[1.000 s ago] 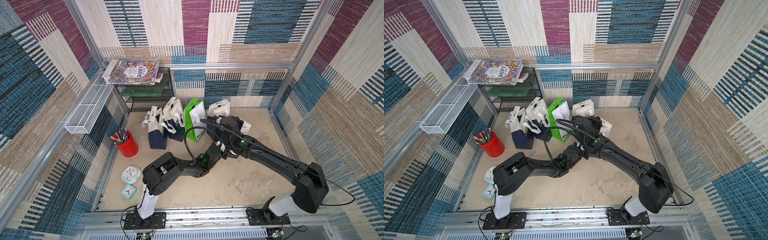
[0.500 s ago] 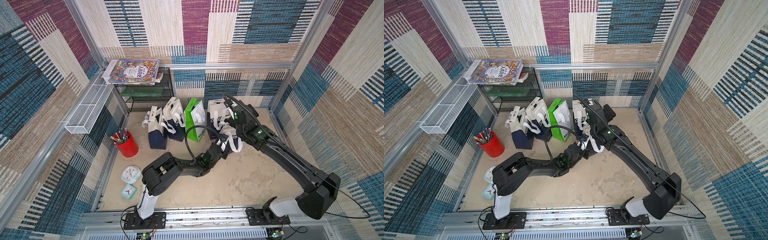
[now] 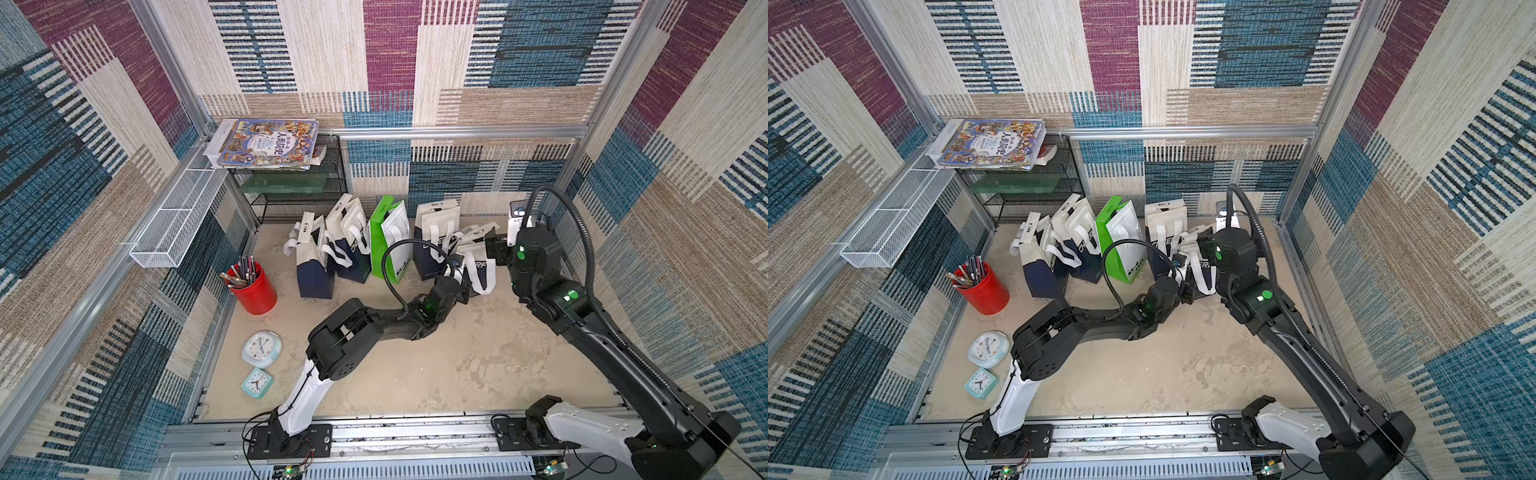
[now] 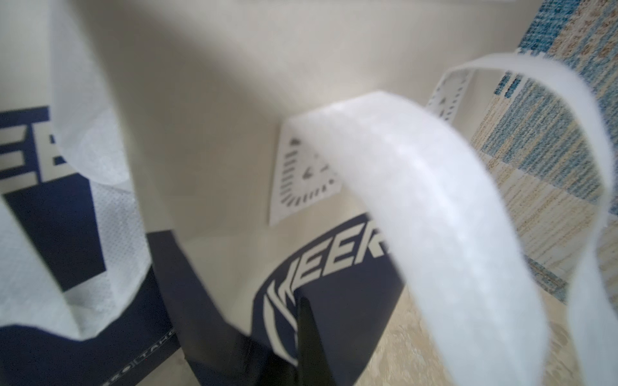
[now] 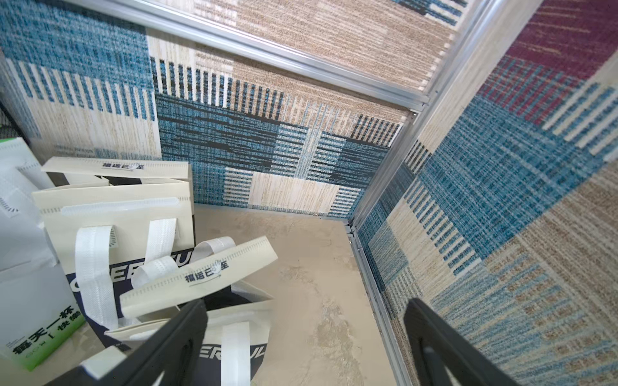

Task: Open the takeout bag
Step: Place the takeout bag at the center of the board, then reset both arms

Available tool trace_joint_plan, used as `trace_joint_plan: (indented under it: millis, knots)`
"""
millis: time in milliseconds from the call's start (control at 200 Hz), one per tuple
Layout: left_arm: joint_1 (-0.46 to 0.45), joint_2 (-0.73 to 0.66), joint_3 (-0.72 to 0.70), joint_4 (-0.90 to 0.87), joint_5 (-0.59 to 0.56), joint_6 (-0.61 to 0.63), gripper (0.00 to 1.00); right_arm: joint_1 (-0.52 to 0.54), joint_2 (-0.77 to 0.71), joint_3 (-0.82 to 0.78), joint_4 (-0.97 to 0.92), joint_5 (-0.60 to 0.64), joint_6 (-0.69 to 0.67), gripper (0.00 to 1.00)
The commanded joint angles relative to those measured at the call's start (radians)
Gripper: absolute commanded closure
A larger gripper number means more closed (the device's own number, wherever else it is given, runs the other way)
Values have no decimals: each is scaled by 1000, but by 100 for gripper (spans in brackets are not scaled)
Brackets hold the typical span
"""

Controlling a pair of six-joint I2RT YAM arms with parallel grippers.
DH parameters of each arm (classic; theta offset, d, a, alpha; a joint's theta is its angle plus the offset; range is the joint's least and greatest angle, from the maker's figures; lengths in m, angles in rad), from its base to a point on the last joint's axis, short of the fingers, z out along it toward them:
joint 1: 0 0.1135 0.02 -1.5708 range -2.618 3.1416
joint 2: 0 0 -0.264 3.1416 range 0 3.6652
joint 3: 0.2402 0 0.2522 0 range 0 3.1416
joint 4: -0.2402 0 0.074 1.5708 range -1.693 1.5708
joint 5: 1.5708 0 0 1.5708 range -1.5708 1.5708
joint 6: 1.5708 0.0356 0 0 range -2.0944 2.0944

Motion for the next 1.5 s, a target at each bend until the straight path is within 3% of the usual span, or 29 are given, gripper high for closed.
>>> trace_joint_plan:
  millis: [0,55,200,416,636,716,796,962,1087,1157,1252,1312,1417,1497]
  knots:
    - [1,27,40,-155,-6,-41,90,-24,-59,-69,95,-63,58,4]
    - [1,30,51,-162,4,-43,79,-43,-83,-93,97,-85,78,4]
    - [1,5,20,-164,27,-52,63,-75,-117,-155,113,-147,147,4]
    - [1,-93,-140,-80,85,-23,60,-80,-142,-268,213,-148,245,4]
    - [0,-292,-437,146,210,109,57,-116,-189,-410,374,-99,304,4]
    - [3,-396,-523,112,245,195,55,-148,-191,-431,367,-45,375,4]
    - [5,-521,-568,-42,252,288,55,-198,-205,-453,362,2,407,4]
    - [45,-811,-691,-253,96,373,53,-370,-251,-586,458,41,535,4]
    - [79,-1046,-807,-262,-106,409,41,-479,-278,-762,668,38,608,4]
    - [117,-1169,-858,-290,-213,364,36,-508,-249,-812,760,33,611,4]
    - [248,-1305,-879,-489,-287,217,32,-509,-143,-807,841,10,554,4]
    - [336,-1365,-916,-533,-254,220,32,-495,-57,-789,884,7,507,5]
    - [440,-1393,-994,-428,-231,255,30,-456,91,-786,1028,42,385,4]
    - [540,-1376,-1014,-393,-120,220,30,-453,198,-783,1131,2,332,4]
